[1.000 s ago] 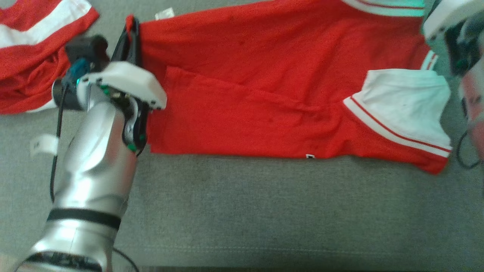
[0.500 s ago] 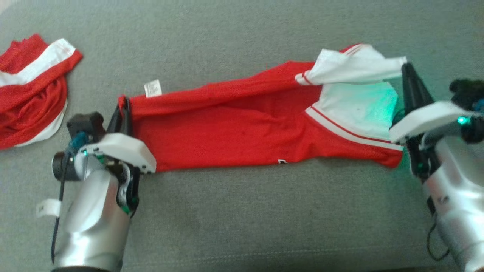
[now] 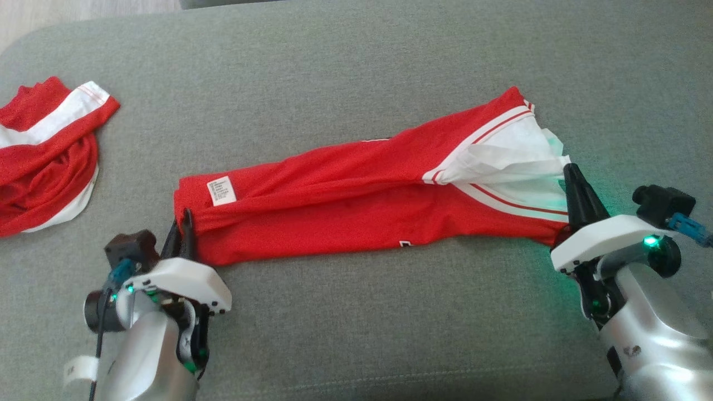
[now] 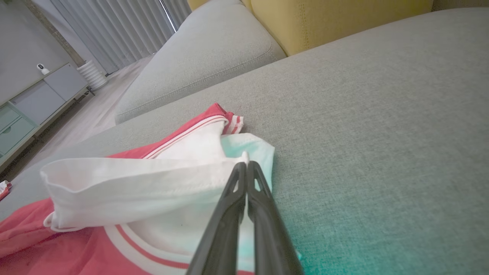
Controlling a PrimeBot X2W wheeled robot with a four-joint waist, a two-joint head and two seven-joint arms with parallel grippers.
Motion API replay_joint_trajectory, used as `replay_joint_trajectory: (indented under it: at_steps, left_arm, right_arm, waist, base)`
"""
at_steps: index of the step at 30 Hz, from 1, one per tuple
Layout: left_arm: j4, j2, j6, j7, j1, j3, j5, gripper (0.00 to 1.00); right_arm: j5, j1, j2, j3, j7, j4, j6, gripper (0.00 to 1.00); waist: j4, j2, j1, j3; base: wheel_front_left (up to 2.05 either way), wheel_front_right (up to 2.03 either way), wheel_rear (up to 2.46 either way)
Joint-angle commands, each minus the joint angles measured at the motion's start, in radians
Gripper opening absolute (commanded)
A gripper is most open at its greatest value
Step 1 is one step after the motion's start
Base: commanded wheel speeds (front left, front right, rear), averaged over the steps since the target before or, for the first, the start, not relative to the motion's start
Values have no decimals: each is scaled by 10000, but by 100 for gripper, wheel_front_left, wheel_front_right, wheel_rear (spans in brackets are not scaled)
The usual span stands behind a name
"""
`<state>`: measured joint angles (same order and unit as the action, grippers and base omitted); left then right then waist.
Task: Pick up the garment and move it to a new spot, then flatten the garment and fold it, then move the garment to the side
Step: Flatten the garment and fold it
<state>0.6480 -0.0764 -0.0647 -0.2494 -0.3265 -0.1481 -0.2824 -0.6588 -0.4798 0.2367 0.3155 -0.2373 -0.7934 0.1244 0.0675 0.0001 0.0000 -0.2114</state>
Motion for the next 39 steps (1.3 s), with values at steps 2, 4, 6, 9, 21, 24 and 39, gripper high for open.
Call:
replay_joint_trajectory:
  at_steps: [2,4,6,9,21,24,39]
  left_arm:
    - [-569,-90,-16,-123,74,566,141,100]
    - [-904,-25,-87,-123,250,753,235,100]
    - [-1362,37,-188,-123,502,952,374,100]
    - [-2006,131,-258,-124,992,1179,536,100]
    - [-2776,258,-254,-124,1735,677,455,100]
    - [-2829,259,-340,-124,1716,491,325,100]
    - [-2891,261,-446,-124,1544,23,170,100]
  right_arm:
    - [95,101,-95,-38,38,162,63,94]
    - [162,97,-175,-172,12,192,63,100]
    - [287,62,-199,-381,-56,299,63,100]
    - [534,50,-202,-684,-127,474,63,100]
    - [1655,-307,-126,-1476,859,-737,63,100]
    - [1824,-427,-221,-1695,1080,-1268,63,100]
    - [1095,-314,-560,-1211,1584,-1231,63,0]
  waist:
    - [-38,-1,0,12]
    - [-51,-1,0,39]
    - [-73,-1,0,80]
    - [-190,-1,0,177]
    - [-1337,-1,0,105]
    - [-1549,-1,0,6]
    - [-1463,-1,0,-185]
  base:
    - [0,0,0]
    - [0,0,0]
    - [0,0,0]
    - [0,0,0]
    - [0,0,0]
    - [0,0,0]
    - [0,0,0]
